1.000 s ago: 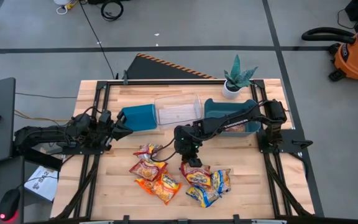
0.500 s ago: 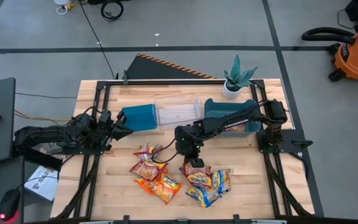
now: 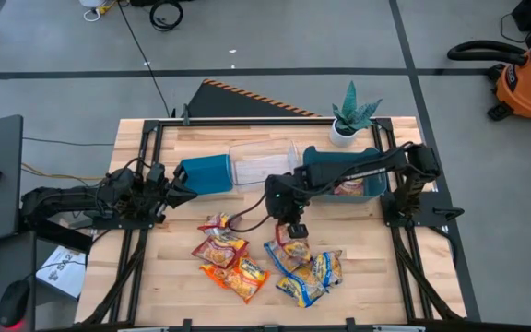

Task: Sort Maruchan noodles
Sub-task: Put the bottom right red noddle pack into the dark blue bin

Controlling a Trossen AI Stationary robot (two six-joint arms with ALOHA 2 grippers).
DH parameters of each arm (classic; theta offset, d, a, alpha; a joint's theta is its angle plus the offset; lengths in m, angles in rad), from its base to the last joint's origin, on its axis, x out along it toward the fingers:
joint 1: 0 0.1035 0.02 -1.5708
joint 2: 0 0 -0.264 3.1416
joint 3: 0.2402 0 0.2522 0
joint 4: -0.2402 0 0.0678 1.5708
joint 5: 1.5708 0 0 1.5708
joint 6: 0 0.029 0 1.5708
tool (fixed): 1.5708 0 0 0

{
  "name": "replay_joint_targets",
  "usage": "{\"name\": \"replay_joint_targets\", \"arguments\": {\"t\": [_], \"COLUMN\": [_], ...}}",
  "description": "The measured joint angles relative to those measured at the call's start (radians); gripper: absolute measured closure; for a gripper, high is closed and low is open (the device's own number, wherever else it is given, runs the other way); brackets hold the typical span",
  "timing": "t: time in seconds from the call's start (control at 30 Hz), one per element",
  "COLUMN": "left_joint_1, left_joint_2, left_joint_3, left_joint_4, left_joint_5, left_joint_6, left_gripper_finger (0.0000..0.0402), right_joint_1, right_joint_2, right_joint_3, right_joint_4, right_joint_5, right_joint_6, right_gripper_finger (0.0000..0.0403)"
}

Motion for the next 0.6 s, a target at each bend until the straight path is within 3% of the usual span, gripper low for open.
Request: {"name": "replay_joint_targets", "arguments": {"t": [0.33, 0.6], "left_joint_1": [0.000, 0.000], "left_joint_2": [0.000, 0.000], "left_joint_3": [0.000, 0.000], "left_joint_4": [0.000, 0.000], "left_joint_5": [0.000, 0.000], "left_joint_6": [0.000, 0.000], "left_gripper_finger": [0.0374, 0.0374], "right_joint_1": [0.000, 0.002], "right_joint_2": [0.010, 0.010], "right_joint_3": [-0.058, -0.058], "right_joint_4": [0.052, 0.055], "right_joint_5": [0.021, 0.026], "right_joint_6": [0.012, 0.003], "right_gripper_finger": [0.0383, 0.0327]}}
